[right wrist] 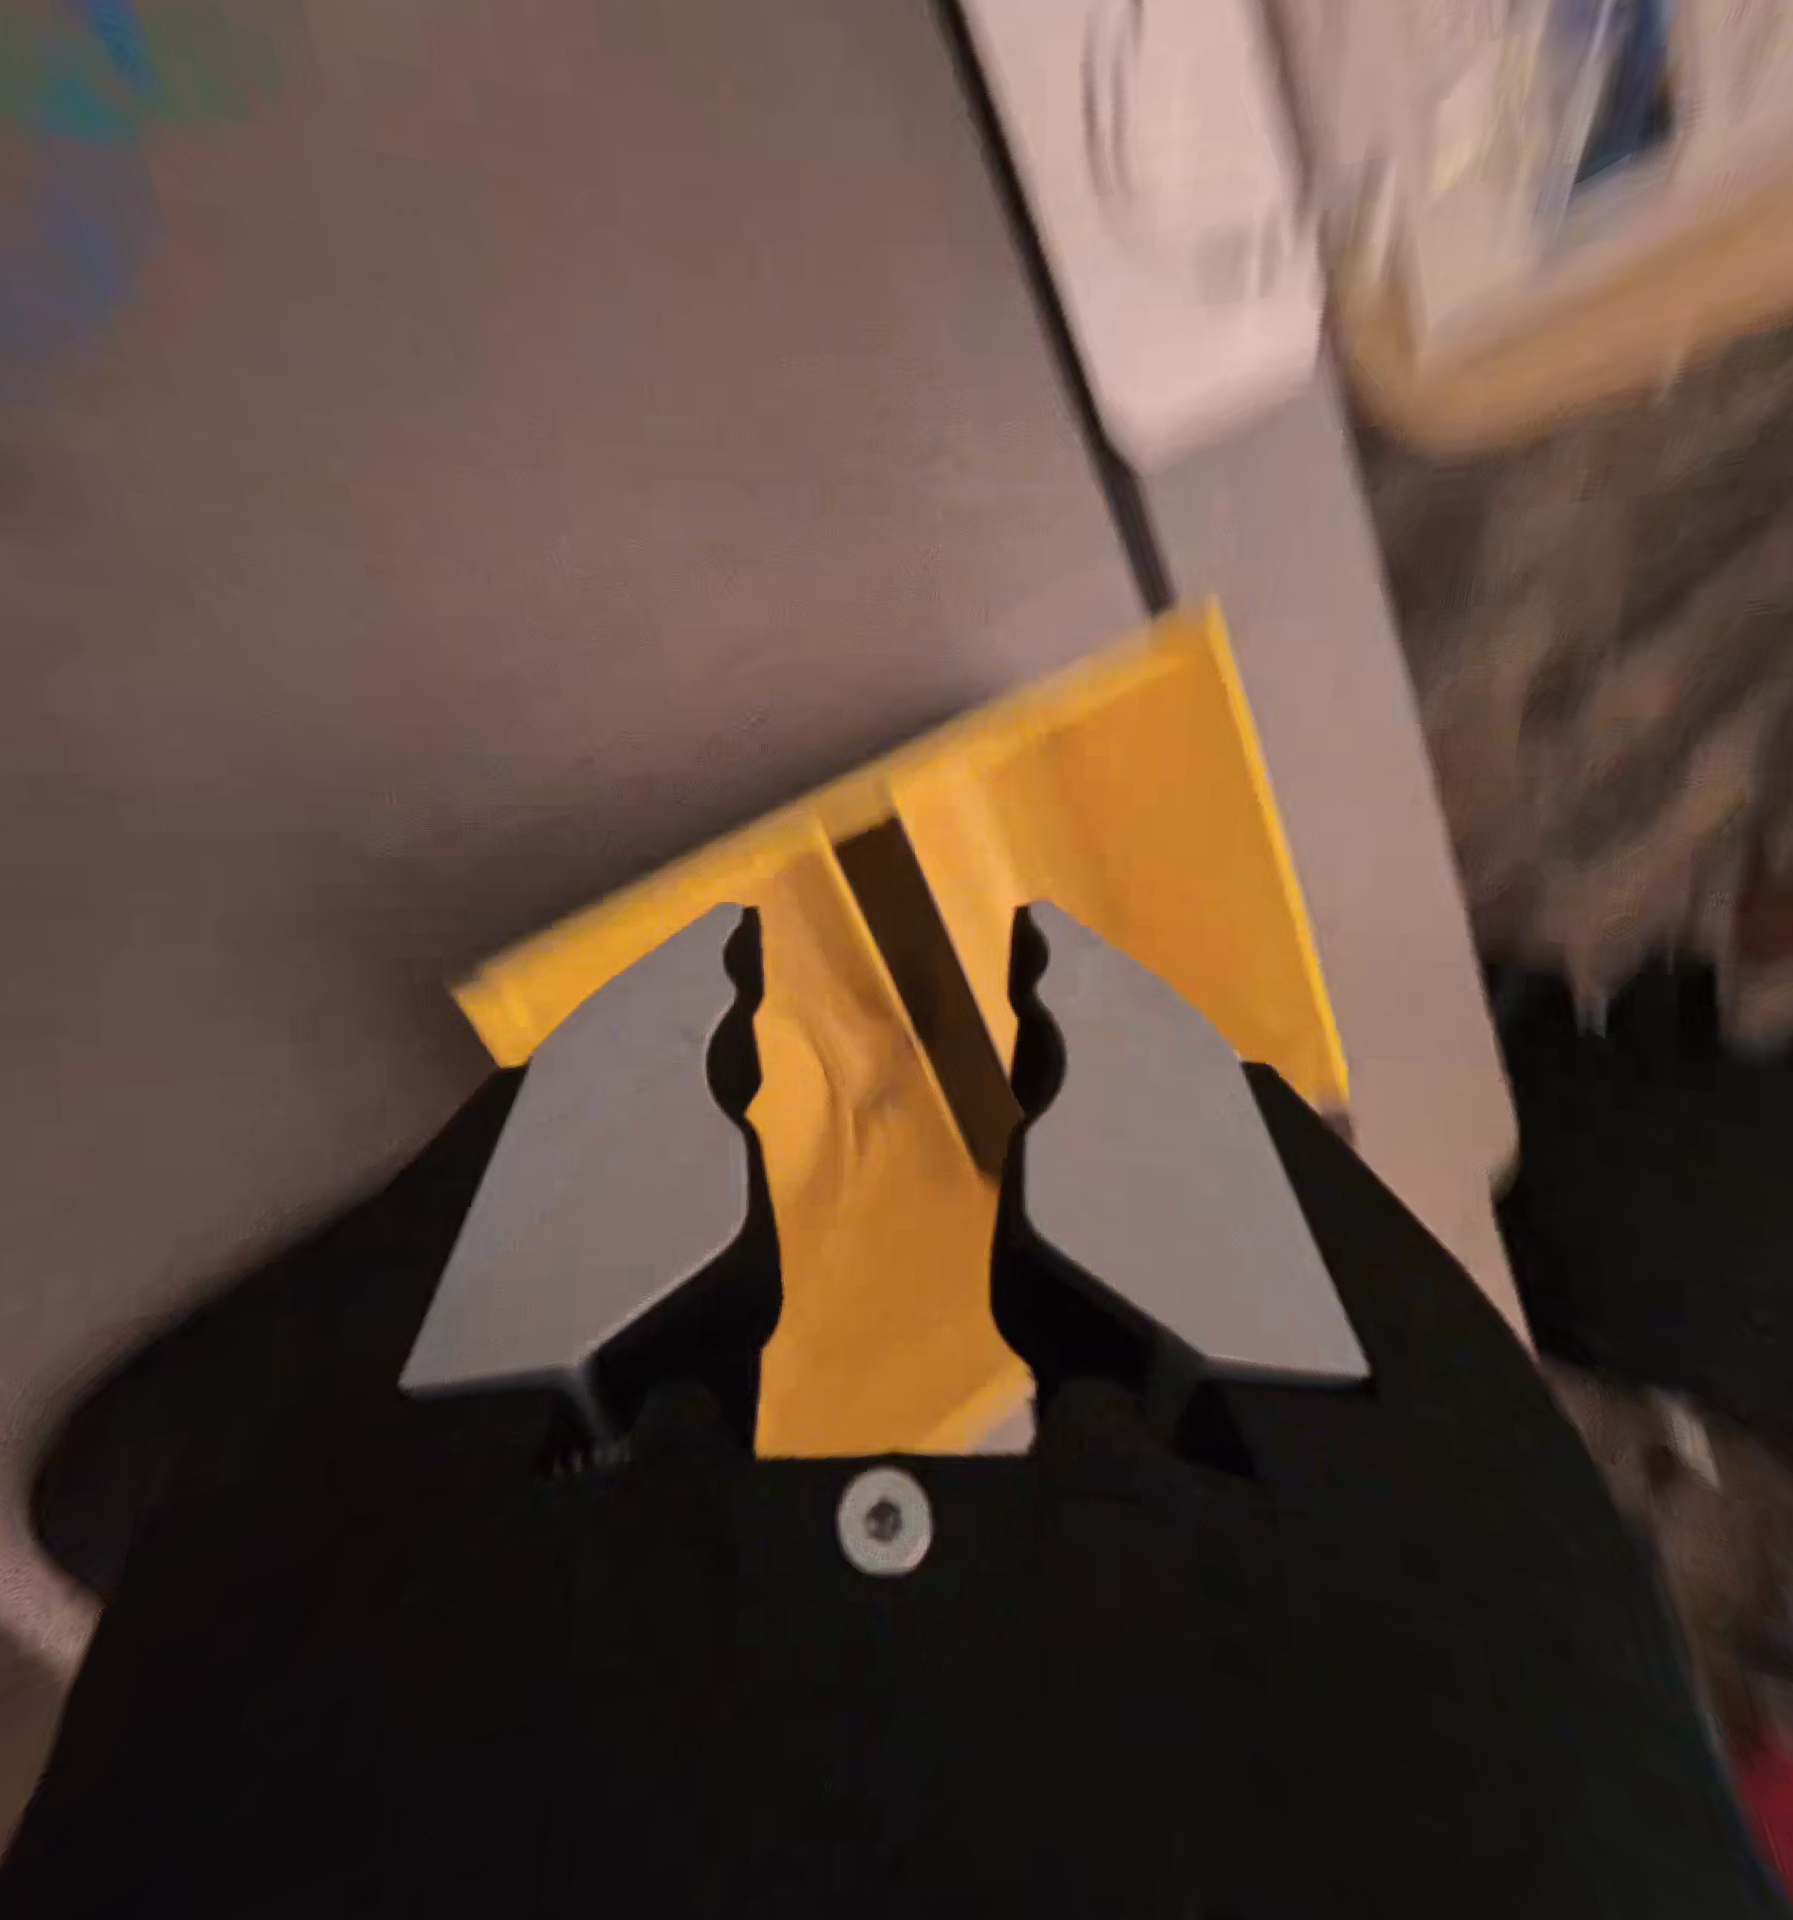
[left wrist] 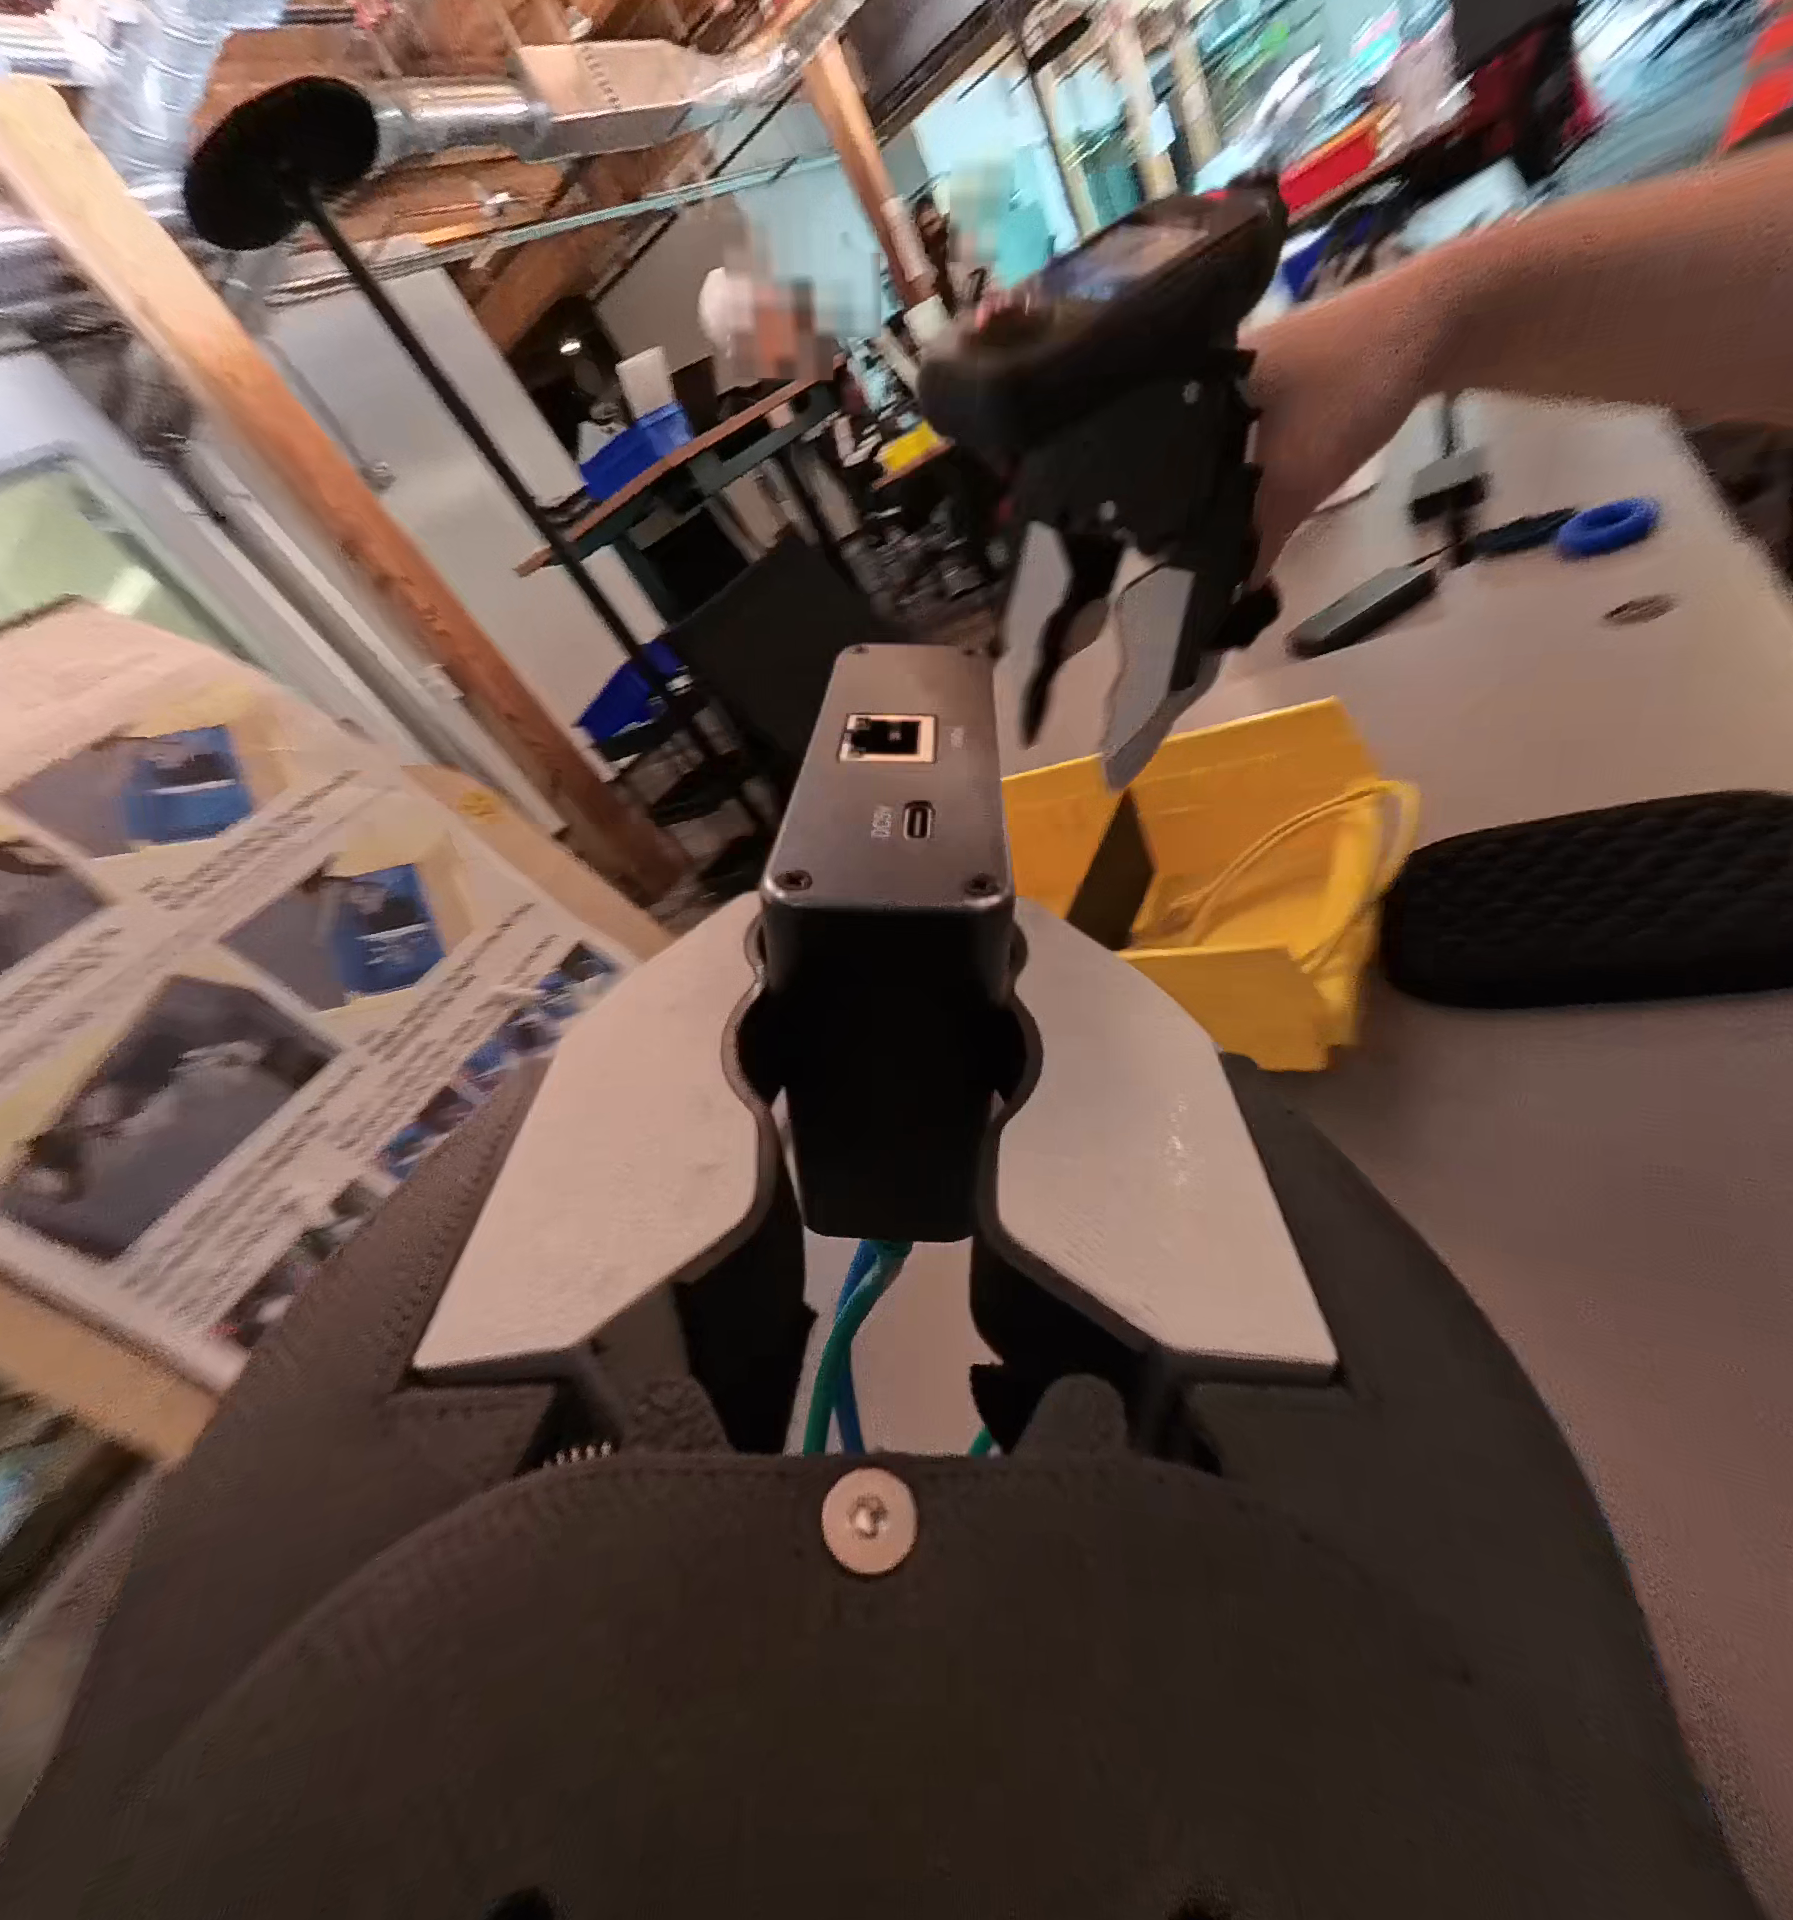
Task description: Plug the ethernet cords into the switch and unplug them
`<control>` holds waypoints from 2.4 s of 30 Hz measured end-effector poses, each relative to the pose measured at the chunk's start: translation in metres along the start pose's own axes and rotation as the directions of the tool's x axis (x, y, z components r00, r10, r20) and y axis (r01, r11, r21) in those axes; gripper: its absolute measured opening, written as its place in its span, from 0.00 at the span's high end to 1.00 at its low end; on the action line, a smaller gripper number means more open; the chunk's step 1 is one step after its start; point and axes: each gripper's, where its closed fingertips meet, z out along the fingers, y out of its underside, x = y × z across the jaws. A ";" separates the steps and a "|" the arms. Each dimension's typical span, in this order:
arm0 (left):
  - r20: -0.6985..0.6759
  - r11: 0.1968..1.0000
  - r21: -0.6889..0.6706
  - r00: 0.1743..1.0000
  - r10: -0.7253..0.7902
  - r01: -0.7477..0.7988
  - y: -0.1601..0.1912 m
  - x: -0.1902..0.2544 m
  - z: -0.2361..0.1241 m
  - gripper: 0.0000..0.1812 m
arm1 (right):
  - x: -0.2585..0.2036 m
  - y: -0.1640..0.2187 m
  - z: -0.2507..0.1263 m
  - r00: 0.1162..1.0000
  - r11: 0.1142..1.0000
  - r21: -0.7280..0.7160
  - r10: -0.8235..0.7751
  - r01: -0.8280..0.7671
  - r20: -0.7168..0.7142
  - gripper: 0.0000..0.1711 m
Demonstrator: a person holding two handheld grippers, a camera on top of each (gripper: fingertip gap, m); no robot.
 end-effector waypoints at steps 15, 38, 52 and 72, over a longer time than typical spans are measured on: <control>-0.438 0.912 0.122 0.846 -0.304 0.391 -0.025 0.043 -0.001 0.80 | -0.126 -0.157 -0.074 0.899 0.303 0.873 -0.096 -0.383 0.427 0.81; -0.249 0.871 -0.225 0.890 0.382 -0.437 0.055 0.077 0.030 0.80 | -0.132 -0.098 -0.044 0.890 0.792 0.502 -0.109 0.347 -0.443 0.64; -0.293 0.949 -0.145 0.929 0.227 -0.278 0.034 0.079 0.014 0.79 | -0.111 -0.073 -0.010 0.912 0.886 0.348 -0.171 0.308 -0.373 0.95; 0.022 0.724 -0.304 0.755 0.655 -0.619 0.043 0.050 0.033 0.79 | -0.085 -0.066 -0.058 0.570 0.916 -0.177 -0.367 0.360 -0.735 0.96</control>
